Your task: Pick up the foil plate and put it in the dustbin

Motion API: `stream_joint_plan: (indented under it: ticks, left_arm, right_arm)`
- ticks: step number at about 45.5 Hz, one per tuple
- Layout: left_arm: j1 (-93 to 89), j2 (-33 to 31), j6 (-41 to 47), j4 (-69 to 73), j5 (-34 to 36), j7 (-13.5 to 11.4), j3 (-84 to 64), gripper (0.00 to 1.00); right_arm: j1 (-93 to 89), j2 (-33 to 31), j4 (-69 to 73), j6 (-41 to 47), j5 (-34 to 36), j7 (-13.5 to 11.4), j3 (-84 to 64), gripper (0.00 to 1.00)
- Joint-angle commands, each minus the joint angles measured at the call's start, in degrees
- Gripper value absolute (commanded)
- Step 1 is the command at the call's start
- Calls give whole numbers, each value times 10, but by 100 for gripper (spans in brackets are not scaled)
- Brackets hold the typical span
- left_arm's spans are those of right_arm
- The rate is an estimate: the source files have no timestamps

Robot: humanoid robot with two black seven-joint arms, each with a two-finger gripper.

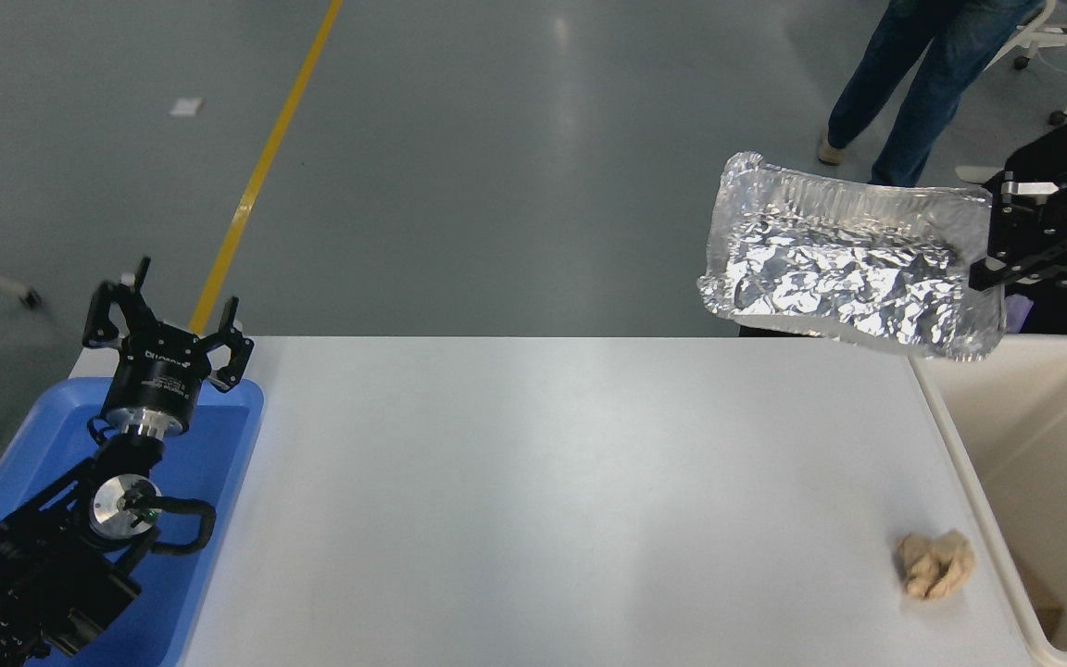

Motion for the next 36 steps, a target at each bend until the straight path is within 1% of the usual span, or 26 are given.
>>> stream_joint_plan:
  ticks: [1, 4, 11, 16, 19, 22, 26, 32, 36]
  left_arm:
    - [0, 0, 0, -1, 0, 0, 0, 99]
    - [0, 0, 0, 0, 0, 0, 0, 99]
    - [0, 0, -1, 0, 0, 0, 0, 99]
    - [0, 0, -1, 0, 0, 0, 0, 99]
    - [0, 0, -1, -1, 0, 0, 0, 99]
    - [0, 0, -1, -1, 0, 0, 0, 99]
    - [0, 0, -1, -1, 0, 0, 0, 99]
    - [0, 0, 0, -1, 0, 0, 0, 99]
    - [0, 0, 0, 0, 0, 0, 0, 99]
  right_arm:
    - [-178, -51, -65, -153, 12, 0, 1, 0]
    - [-234, -59, -65, -213, 31, 0, 21, 0]
    - [-365, -57, -74, -323, 81, 0, 74, 0]
    - [-432, -53, -85, -419, 160, -2, 109, 0]
    - [-472, -53, -100, -452, 189, -2, 130, 0]
    - [-513, -42, -132, -470, 207, -2, 149, 0]
    - [-581, -17, -192, -473, 212, -2, 195, 0]
    - [-703, -9, -280, -475, 232, -2, 315, 0]
    - [-774, 12, -346, -475, 222, -5, 402, 0]
